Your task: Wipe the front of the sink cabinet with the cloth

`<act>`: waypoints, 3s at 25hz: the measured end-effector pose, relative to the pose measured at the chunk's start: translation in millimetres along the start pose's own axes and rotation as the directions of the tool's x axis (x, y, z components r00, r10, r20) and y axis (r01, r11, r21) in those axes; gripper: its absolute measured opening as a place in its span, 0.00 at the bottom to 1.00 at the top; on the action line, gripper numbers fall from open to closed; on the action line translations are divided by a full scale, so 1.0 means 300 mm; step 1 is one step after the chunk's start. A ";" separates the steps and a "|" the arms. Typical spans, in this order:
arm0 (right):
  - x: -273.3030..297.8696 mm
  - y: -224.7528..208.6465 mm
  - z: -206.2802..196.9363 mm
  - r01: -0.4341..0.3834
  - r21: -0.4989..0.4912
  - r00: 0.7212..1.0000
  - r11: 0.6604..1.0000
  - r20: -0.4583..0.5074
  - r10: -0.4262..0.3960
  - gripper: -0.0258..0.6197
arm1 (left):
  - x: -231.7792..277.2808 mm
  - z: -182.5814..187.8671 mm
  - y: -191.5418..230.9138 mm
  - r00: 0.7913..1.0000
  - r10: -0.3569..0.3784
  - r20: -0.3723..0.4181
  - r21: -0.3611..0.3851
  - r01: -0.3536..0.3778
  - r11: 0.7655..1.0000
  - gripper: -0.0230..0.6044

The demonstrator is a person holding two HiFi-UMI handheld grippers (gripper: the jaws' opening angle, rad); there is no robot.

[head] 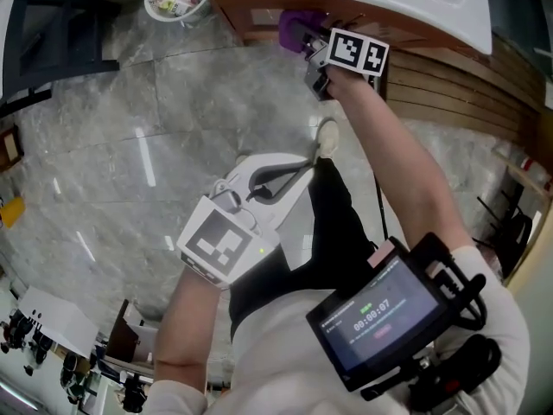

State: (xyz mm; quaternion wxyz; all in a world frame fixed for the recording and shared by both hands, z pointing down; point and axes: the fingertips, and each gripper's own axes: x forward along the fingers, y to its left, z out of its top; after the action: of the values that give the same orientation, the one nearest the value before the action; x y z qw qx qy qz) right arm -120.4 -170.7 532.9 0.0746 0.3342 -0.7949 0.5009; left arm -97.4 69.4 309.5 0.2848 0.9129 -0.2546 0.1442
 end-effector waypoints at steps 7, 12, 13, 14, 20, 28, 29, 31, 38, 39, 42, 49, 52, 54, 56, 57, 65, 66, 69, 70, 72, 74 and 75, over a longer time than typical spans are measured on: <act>-0.136 -0.105 0.067 0.016 0.060 0.998 0.998 0.058 -0.019 0.13 | 0.134 0.046 -0.054 0.999 -0.040 -0.026 0.020 0.041 0.999 0.05; -0.204 -0.132 0.083 0.017 0.076 0.997 0.997 0.076 -0.023 0.13 | 0.168 0.065 -0.067 0.997 -0.067 -0.030 0.029 0.068 0.997 0.05; -0.223 -0.145 0.091 0.016 0.072 0.997 0.997 0.075 -0.021 0.13 | 0.186 0.073 -0.073 0.997 -0.072 -0.030 0.032 0.073 0.997 0.05; -0.245 -0.162 0.102 0.015 0.065 0.997 0.998 0.073 -0.020 0.13 | 0.211 0.082 -0.080 0.996 -0.078 -0.032 0.036 0.080 0.996 0.05; -0.396 -0.314 0.165 0.034 0.025 0.997 0.999 0.066 -0.036 0.13 | 0.376 0.124 -0.136 0.992 -0.114 -0.050 0.048 0.116 0.992 0.05; -0.550 -0.528 0.238 0.083 0.022 0.994 0.996 0.066 -0.084 0.13 | 0.555 0.161 -0.194 0.987 -0.146 -0.074 0.058 0.150 0.987 0.04; -0.568 -0.554 0.244 0.092 0.021 0.994 0.996 0.064 -0.093 0.13 | 0.572 0.164 -0.198 0.986 -0.148 -0.075 0.058 0.152 0.987 0.05; -0.603 -0.599 0.256 0.109 0.024 0.992 0.994 0.062 -0.110 0.13 | 0.604 0.167 -0.205 0.986 -0.150 -0.076 0.056 0.154 0.986 0.04; -0.729 -0.736 0.287 0.175 0.042 0.981 0.984 0.081 -0.178 0.13 | 0.696 0.185 -0.246 0.982 -0.168 -0.084 0.069 0.174 0.982 0.05; -0.748 -0.756 0.291 0.188 0.049 0.978 0.981 0.086 -0.191 0.13 | 0.705 0.189 -0.250 0.981 -0.171 -0.088 0.071 0.178 0.981 0.05; -0.803 -0.812 0.302 0.226 0.063 0.968 0.972 0.094 -0.231 0.13 | 0.726 0.195 -0.262 0.980 -0.178 -0.091 0.076 0.185 0.980 0.05; -0.893 -0.896 0.321 0.293 0.029 0.953 0.956 0.080 -0.294 0.13 | 0.718 0.195 -0.275 0.980 -0.179 -0.085 0.077 0.186 0.980 0.05; -0.905 -0.897 0.310 0.316 0.010 0.946 0.949 0.073 -0.316 0.13 | 0.684 0.181 -0.271 0.983 -0.165 -0.078 0.074 0.171 0.983 0.04; -0.901 -0.864 0.283 0.320 -0.010 0.946 0.947 0.064 -0.318 0.13 | 0.643 0.169 -0.270 0.985 -0.157 -0.069 0.072 0.162 0.984 0.05; -0.878 -0.809 0.239 0.308 -0.032 0.951 0.951 0.046 -0.307 0.13 | 0.592 0.155 -0.262 0.987 -0.147 -0.064 0.071 0.152 0.986 0.05; -0.859 -0.775 0.215 0.296 -0.046 0.955 0.954 0.034 -0.295 0.13 | 0.567 0.151 -0.253 0.988 -0.138 -0.061 0.072 0.143 0.987 0.05; -0.585 -0.414 -0.011 0.131 -0.097 0.988 0.987 -0.065 -0.137 0.13 | 0.339 0.103 -0.189 0.998 -0.061 -0.028 0.056 0.063 0.996 0.05; -0.536 -0.368 -0.039 0.111 -0.102 0.990 0.989 -0.076 -0.119 0.13 | 0.308 0.097 -0.178 0.998 -0.050 -0.027 0.064 0.052 0.997 0.05; -0.391 -0.232 -0.135 0.057 -0.119 0.990 0.991 -0.121 -0.072 0.13 | 0.208 0.065 -0.151 1.000 -0.019 -0.012 0.046 0.020 0.999 0.04; -0.343 -0.186 -0.166 0.040 -0.124 0.989 0.991 -0.138 -0.057 0.13 | 0.174 0.049 -0.142 1.000 -0.008 -0.009 0.038 0.008 0.999 0.05; -0.245 -0.101 -0.218 0.006 -0.136 0.986 0.991 -0.165 -0.029 0.13 | 0.108 0.021 -0.116 1.000 0.016 -0.005 0.033 -0.015 0.999 0.05; -0.143 -0.030 -0.258 -0.020 -0.137 0.983 0.990 -0.185 -0.006 0.13 | 0.047 -0.012 -0.084 0.999 0.039 0.003 0.019 -0.039 0.999 0.05; -0.090 0.002 -0.276 -0.030 -0.127 0.982 0.991 -0.191 0.006 0.13 | 0.017 -0.027 -0.065 0.999 0.052 0.007 0.010 -0.052 0.999 0.04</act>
State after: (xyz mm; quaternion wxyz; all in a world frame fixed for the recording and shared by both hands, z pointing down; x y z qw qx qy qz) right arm -118.2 -88.1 560.6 0.1671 0.2721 -0.8179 0.4786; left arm -83.4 86.1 309.1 0.2754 0.9079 -0.2785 0.1497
